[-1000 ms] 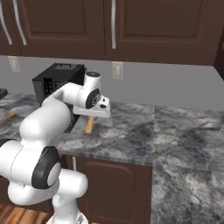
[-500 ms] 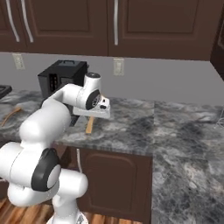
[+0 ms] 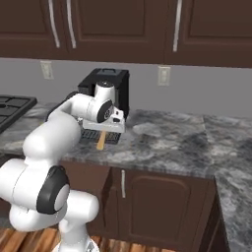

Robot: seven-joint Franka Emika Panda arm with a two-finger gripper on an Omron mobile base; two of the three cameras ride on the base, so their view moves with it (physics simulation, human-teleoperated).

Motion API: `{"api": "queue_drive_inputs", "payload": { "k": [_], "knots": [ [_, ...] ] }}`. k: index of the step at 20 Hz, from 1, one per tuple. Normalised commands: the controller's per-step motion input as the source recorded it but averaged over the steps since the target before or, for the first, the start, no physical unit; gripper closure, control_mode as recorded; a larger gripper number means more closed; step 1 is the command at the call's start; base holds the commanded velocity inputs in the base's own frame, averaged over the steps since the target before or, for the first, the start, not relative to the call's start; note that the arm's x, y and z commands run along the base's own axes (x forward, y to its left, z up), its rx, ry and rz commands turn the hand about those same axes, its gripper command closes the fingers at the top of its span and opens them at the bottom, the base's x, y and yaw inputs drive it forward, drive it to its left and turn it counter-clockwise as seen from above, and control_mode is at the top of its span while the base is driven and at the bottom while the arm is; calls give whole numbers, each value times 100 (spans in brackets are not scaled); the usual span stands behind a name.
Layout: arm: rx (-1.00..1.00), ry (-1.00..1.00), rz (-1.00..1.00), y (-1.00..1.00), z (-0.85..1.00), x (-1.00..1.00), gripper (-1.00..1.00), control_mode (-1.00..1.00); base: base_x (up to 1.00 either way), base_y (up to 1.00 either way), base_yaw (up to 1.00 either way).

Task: Organize the utensils by type. Pick up the wooden spoons from the counter and place them in the open cabinet. Then pick up the metallic utensils from the counter and place them in the open drawer.

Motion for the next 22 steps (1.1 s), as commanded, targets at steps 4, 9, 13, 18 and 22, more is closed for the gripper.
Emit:
{"api": "queue_drive_inputs", "payload": {
  "k": [4, 9, 13, 18, 22],
  "knots": [
    [0, 0, 0, 0, 0, 0, 100, 100, -65, 42, -8],
    [0, 0, 0, 0, 0, 0, 100, 100, -54, 57, -5],
    [0, 0, 0, 0, 0, 0, 100, 100, -14, 98, 5],
    [0, 0, 0, 0, 0, 0, 100, 100, 1, 96, 29],
    [0, 0, 0, 0, 0, 0, 100, 100, 5, 69, 48]
  ]
}}
